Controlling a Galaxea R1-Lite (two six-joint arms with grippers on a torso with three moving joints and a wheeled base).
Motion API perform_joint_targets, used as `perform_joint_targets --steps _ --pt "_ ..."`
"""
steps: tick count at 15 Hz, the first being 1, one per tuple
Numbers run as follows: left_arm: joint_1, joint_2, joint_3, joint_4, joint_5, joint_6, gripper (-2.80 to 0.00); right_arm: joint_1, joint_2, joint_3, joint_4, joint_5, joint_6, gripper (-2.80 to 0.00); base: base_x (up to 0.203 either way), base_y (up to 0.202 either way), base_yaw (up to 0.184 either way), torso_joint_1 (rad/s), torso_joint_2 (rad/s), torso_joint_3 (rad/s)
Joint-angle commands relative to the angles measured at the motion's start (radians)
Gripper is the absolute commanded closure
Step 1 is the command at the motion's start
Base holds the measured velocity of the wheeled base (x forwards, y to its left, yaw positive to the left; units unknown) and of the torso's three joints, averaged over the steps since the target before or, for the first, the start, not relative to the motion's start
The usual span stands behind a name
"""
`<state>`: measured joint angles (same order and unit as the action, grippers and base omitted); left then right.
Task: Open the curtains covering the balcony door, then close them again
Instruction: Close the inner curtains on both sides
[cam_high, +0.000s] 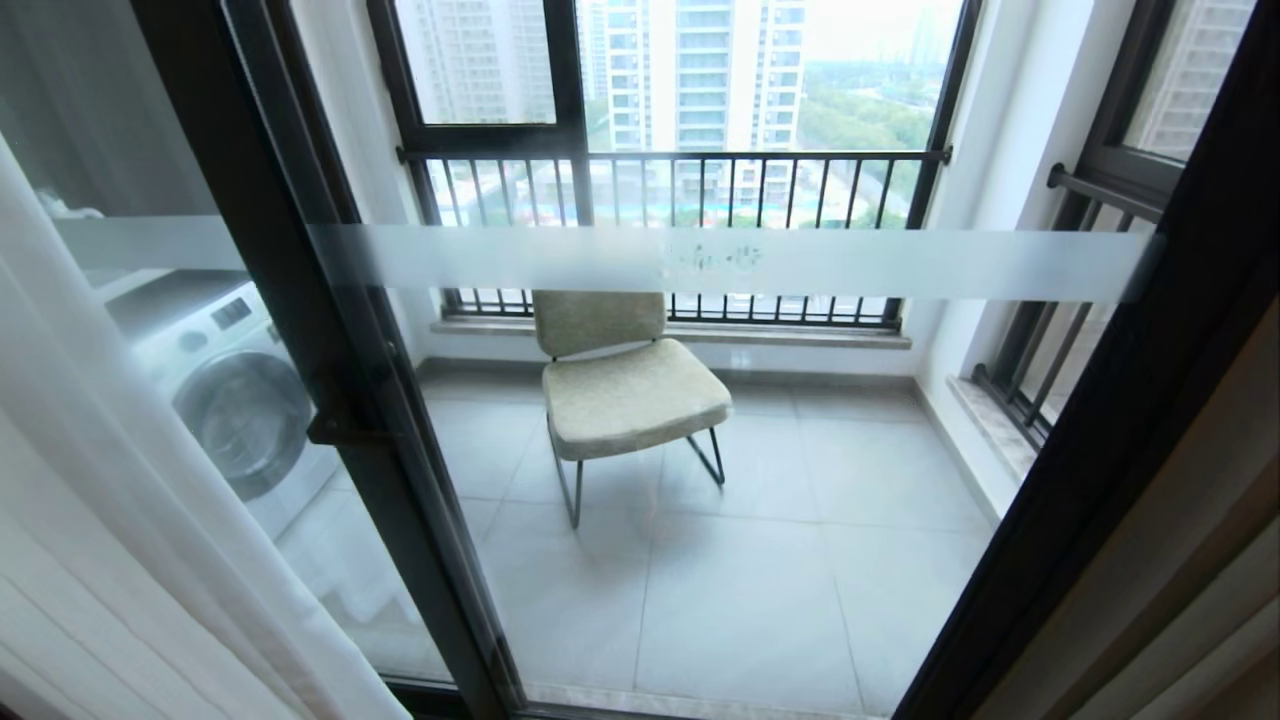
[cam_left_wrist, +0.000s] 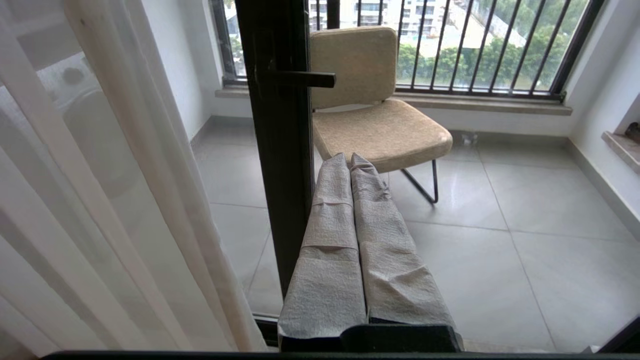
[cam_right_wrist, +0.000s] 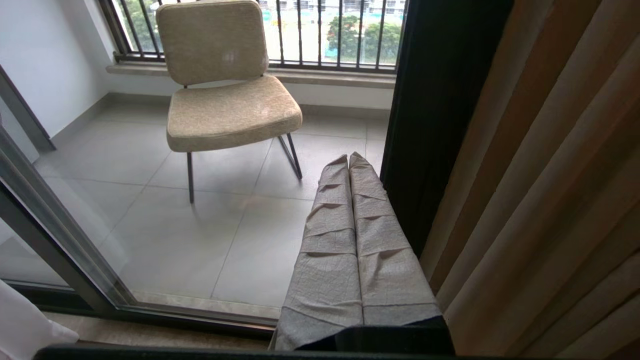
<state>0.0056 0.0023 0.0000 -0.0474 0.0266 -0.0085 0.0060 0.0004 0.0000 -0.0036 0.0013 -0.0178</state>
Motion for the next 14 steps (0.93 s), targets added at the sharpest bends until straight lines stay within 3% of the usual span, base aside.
perform_joint_targets --steps 1,9,14 --pt "0.001 -0.002 0.0 0.0 0.001 -0.001 0.0 0.0 0.0 0.0 -0.001 0.0 0.001 0.0 0.0 -0.193 0.001 -0.003 0.0 0.0" --pt "0.001 -0.002 0.0 0.0 0.001 -0.001 0.0 0.0 0.0 0.0 0.001 -0.001 0.009 0.0 0.0 -0.179 -0.014 0.004 0.0 0.002" --pt "0.001 -0.002 0.0 0.0 0.001 -0.001 0.0 0.0 0.0 0.0 0.001 -0.001 0.009 0.0 0.0 -0.013 0.0 0.0 0.0 0.0"
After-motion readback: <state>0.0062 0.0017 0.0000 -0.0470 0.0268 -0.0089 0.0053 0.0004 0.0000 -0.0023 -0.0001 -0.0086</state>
